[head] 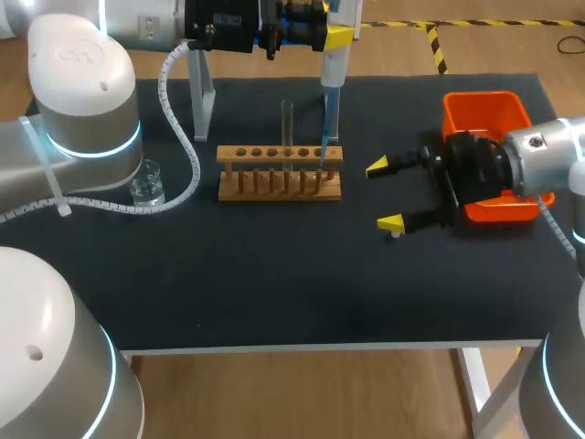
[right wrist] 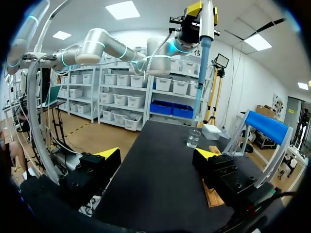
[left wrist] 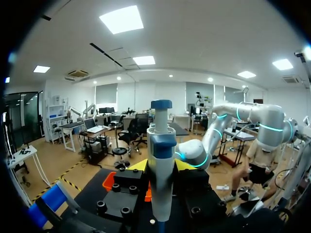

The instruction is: Invert the test tube, pick up the pipette, mount the tip to pipette, aspirate from beaker and dispense into the tube, eject the tip, return the pipette, and cap with the stopper.

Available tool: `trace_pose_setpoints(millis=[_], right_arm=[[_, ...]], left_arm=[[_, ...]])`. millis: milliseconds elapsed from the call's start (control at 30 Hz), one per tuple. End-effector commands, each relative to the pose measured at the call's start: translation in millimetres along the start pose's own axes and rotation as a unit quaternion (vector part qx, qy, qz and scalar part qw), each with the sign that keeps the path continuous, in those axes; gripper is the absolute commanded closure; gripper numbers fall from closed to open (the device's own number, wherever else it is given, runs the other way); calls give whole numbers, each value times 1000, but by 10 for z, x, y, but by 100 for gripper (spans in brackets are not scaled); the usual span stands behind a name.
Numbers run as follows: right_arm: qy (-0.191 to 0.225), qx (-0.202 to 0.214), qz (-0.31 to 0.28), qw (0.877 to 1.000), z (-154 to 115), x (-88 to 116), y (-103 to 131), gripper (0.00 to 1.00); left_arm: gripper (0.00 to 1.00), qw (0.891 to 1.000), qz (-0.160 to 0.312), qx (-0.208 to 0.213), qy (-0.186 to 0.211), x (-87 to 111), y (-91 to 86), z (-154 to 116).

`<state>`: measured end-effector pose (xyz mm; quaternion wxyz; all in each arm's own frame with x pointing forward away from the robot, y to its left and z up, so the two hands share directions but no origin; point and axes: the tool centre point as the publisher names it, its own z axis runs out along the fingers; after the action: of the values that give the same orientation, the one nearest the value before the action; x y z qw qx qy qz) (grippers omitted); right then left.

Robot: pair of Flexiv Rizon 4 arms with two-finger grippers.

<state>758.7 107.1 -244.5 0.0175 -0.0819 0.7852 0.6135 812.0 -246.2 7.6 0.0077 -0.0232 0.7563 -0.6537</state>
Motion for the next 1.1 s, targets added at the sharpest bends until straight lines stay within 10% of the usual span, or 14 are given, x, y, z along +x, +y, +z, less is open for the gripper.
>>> trace_pose_setpoints(millis=[33, 1100], right_arm=[[0, 0, 0, 1000, -14, 7, 8, 0], [0, 0, 0, 1000, -14, 7, 8, 0]], left_arm=[[100, 1000, 4, 9, -1, -15, 14, -36], [100, 977, 0, 15, -211, -579, 805, -2515]])
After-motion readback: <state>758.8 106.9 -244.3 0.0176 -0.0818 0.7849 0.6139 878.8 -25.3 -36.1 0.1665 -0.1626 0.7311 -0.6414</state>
